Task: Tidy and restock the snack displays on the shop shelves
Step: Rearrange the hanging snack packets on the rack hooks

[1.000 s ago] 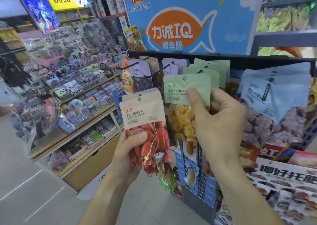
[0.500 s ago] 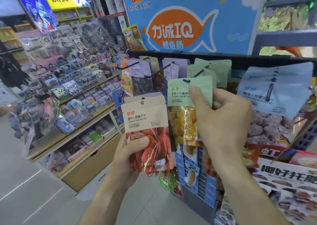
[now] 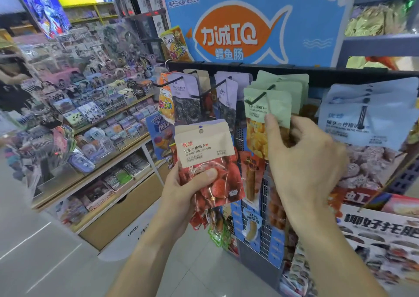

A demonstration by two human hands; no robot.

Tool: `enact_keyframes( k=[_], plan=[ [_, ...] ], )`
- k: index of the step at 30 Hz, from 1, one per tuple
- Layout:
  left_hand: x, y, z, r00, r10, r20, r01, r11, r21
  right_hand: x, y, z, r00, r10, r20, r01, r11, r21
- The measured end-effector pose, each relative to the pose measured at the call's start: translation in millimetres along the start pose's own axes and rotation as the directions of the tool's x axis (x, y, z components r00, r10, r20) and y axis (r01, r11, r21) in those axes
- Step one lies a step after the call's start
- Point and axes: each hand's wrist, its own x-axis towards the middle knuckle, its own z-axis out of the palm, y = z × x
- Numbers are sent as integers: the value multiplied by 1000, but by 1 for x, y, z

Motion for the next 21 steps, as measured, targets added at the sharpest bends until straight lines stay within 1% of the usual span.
enact_keyframes(
  k=[2,4,5,6,7,8,9,10,12,14,16,17,20,21],
  plan=[
    [0,-2,-2,1000,-3,17,3,999,35,-15,1,-13,999,-36,-38,37,999,28],
    [1,-6,-5,1000,-11,20,10,998,56,-35,-1,-23,997,-67,-50,72,992,107],
    [1,-8,-6,1000,-15,23,14,998,65,-44,-3,-25,997,-65,-30,69,984,166],
    [2,-10,-7,999,-20,30,18,997,74,-51,-5,-25,999,-30,33,21,970,242],
    [3,-13,-8,998,-25,51,20,996,84,-56,-6,-22,989,36,142,-79,947,311],
    [3,-15,-8,997,-31,72,25,995,95,-59,-7,-17,955,107,278,-204,915,349],
    [4,-18,-10,995,-38,90,28,994,109,-61,-6,-11,900,151,408,-309,882,355],
    [4,-19,-11,994,-45,100,32,992,123,-61,-4,-4,847,170,503,-378,859,346],
    [7,-22,-15,993,-57,102,42,989,143,-62,-2,7,789,181,587,-443,830,339],
    [11,-24,-20,993,-70,95,53,984,168,-64,-2,15,769,184,613,-482,797,365],
    [15,-22,-24,989,-100,107,82,984,158,-67,-1,22,765,198,613,-503,778,377],
    [16,-21,-26,986,-125,114,111,986,122,-68,-2,25,766,214,606,-513,772,376],
    [24,-15,-33,966,-239,98,247,966,-74,-71,-4,31,760,295,580,-569,733,372],
    [27,-15,-36,964,-250,95,258,963,-81,-72,-6,33,756,322,570,-587,720,371]
  ],
)
